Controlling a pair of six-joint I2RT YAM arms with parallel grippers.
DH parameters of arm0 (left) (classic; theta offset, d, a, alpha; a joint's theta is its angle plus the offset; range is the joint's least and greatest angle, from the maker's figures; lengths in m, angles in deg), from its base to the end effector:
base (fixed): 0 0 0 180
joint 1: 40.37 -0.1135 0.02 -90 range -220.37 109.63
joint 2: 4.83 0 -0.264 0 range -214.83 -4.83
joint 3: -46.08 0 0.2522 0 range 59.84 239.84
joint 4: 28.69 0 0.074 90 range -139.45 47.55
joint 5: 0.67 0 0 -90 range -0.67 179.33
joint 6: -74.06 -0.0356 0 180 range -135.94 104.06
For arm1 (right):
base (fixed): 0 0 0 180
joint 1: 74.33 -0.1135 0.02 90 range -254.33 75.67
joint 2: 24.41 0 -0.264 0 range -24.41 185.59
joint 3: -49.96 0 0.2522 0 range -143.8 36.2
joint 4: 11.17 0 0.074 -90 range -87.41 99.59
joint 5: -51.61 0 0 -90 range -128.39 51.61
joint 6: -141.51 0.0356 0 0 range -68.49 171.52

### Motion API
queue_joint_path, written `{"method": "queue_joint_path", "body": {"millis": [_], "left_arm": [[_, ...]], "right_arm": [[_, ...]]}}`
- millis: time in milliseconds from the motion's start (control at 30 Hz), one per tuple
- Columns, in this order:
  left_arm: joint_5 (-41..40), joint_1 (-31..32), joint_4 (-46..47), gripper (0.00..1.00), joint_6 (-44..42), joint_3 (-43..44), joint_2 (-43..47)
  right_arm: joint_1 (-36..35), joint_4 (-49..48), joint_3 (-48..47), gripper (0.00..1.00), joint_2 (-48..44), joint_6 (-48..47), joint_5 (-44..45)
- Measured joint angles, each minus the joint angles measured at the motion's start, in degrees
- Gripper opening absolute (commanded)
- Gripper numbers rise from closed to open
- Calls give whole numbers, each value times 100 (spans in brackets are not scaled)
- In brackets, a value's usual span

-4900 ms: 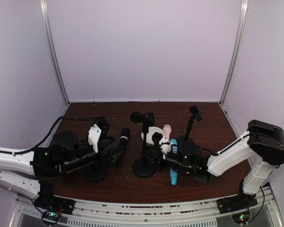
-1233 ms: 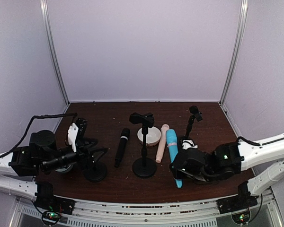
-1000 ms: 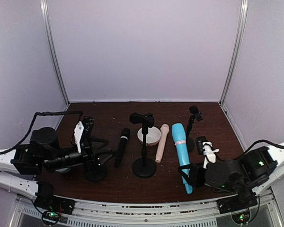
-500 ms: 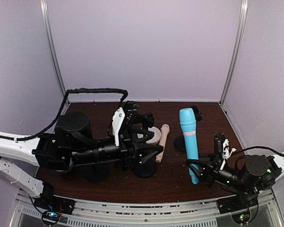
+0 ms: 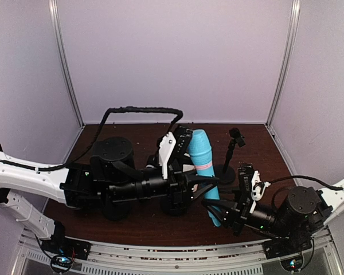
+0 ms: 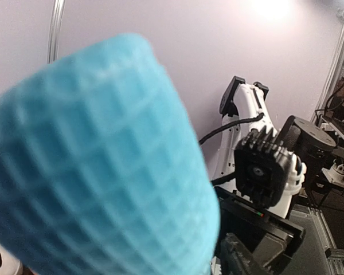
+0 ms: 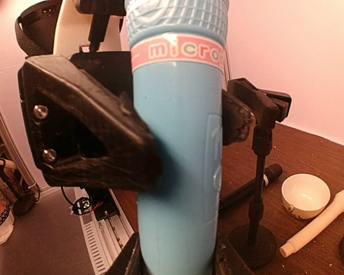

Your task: Attach the microphones to the stand

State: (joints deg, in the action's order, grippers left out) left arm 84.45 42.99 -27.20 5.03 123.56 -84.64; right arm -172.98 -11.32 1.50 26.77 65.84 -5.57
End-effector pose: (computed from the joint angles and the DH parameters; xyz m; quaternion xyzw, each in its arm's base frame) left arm 0.0417 -0.3322 0.3615 0.3430 0.6242 -0.5352 0.4541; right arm -0.0125 0.2107 0.3026 -0.3207 0.6450 0.4400 0.5362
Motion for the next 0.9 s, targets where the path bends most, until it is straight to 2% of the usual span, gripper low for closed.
{"method": "queue_joint_path", "body": {"millis": [133,200,267,300,367,400,533,700,900], "left_arm": [[-4,-9,151,24,22,-37,39],[61,2,232,16,66,-122,125],[61,24,282,8,4,-295,260],[55,24,304,6,-26,-385,328],[66,24,284,5,-105,-507,442],[57,33,208,4,-227,-549,501],[-20,33,-428,3,-691,-640,831],[-92,26,-1582,4,-1261,-629,1156],[59,26,-2645,5,-1751,-619,1012]], "right_arm": [[4,-219,-243,0,382,-256,0],[4,-339,-289,5,518,-420,-4],[0,-433,-319,34,651,-514,-9],[0,-459,-343,43,741,-544,-26],[7,-428,-413,58,863,-581,-79],[9,-293,-494,61,918,-570,-160],[17,706,-901,69,973,-442,-608],[275,1943,-1281,75,503,-319,-1453],[1029,2277,-1742,75,61,-214,-2076]]}}
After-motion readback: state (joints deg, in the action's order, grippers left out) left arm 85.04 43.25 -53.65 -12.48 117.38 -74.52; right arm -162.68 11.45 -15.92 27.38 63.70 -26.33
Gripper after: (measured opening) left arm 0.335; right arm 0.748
